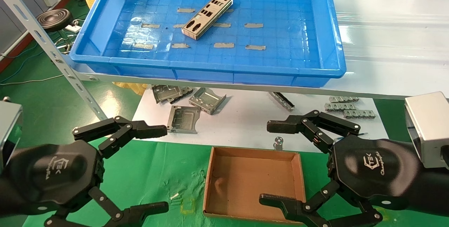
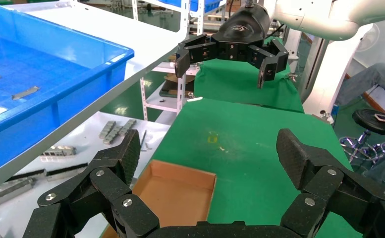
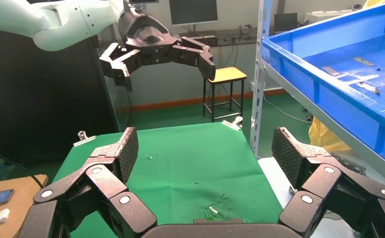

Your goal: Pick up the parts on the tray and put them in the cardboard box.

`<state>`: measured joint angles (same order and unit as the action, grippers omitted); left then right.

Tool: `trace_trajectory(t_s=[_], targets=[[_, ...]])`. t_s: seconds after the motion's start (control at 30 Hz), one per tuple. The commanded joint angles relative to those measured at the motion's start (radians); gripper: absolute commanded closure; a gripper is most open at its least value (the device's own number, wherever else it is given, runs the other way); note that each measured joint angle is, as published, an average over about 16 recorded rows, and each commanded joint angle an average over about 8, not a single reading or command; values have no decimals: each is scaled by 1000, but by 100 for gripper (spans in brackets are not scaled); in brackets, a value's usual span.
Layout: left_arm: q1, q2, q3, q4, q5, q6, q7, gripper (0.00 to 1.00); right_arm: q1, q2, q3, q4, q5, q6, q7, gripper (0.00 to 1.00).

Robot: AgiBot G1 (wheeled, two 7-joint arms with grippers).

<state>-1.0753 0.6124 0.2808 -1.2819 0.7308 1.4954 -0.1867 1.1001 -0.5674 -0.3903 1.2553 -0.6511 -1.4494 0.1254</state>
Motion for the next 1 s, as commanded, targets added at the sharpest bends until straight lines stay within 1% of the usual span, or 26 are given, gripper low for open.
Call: trace_trajectory(t_s=[0.03,0.37,0.63,1.0], targets=[[0,0,0,0,0,0,0,0,0,0,0,0,0,0,0,0],[0,0,0,0,0,0,0,0,0,0,0,0,0,0,0,0],[0,0,0,0,0,0,0,0,0,0,0,0,0,0,0,100],[0,0,0,0,0,0,0,0,0,0,0,0,0,0,0,100]])
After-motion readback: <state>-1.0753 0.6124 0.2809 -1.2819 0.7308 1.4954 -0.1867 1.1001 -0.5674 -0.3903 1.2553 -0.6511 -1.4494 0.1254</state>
